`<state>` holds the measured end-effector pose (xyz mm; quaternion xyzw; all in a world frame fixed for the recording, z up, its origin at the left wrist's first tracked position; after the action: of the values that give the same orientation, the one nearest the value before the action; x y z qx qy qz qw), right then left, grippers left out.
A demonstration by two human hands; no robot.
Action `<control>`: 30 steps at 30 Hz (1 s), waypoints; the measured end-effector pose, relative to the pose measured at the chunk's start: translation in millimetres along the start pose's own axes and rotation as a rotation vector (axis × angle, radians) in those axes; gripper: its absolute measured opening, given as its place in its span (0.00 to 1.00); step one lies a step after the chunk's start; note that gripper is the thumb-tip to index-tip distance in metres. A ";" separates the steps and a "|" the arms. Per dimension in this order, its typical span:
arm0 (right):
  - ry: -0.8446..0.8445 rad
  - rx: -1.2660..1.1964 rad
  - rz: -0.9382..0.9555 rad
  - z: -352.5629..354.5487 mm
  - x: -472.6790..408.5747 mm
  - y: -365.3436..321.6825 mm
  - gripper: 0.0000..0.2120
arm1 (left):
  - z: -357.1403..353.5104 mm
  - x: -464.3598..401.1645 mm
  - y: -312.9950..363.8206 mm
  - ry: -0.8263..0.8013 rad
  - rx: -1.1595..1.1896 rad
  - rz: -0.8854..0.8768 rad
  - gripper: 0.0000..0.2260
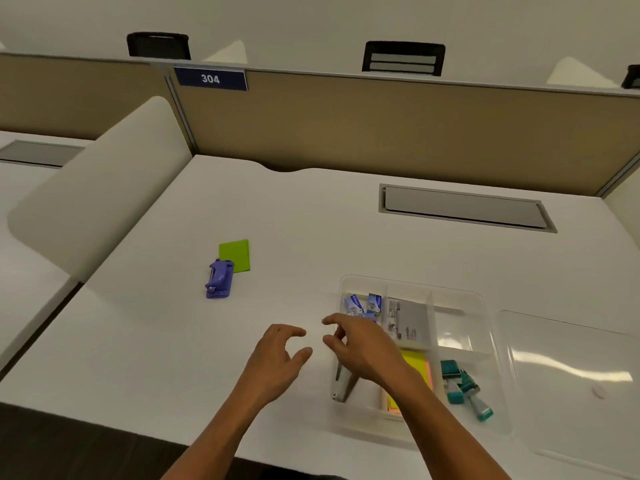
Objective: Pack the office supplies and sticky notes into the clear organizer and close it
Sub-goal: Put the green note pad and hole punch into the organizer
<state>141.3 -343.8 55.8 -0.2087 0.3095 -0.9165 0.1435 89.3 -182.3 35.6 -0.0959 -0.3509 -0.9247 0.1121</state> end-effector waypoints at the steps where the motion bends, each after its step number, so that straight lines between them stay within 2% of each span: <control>1: -0.007 -0.002 0.004 -3.7 -4.3 -6.0 0.18 | 7.1 -2.2 -6.4 0.011 0.007 0.008 0.17; 14: -0.144 -0.003 0.020 -71.0 -72.6 -81.2 0.17 | 118.0 -70.1 -112.2 0.170 0.009 0.068 0.17; 22: -0.164 -0.126 -0.015 -109.1 -102.4 -112.2 0.16 | 161.6 -128.2 -172.0 0.164 -0.050 0.076 0.17; 30: -0.092 -0.321 -0.137 -128.9 -139.2 -127.8 0.18 | 162.0 -196.5 -179.1 0.102 -0.133 0.054 0.23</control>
<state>184.7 -125.7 2.1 -0.2913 0.4301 -0.8524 0.0595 244.1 84.3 -8.0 -0.0653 -0.2797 -0.9464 0.1479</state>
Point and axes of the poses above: each hand's wrist, its own x-axis away from the middle knuckle, its own z-axis out of the back of the hand, y = z × x, the point moved 6 cm from there along -x, towards the middle knuckle, and after that the axes turned 5 degrees about -x, right-handed, at the moved point
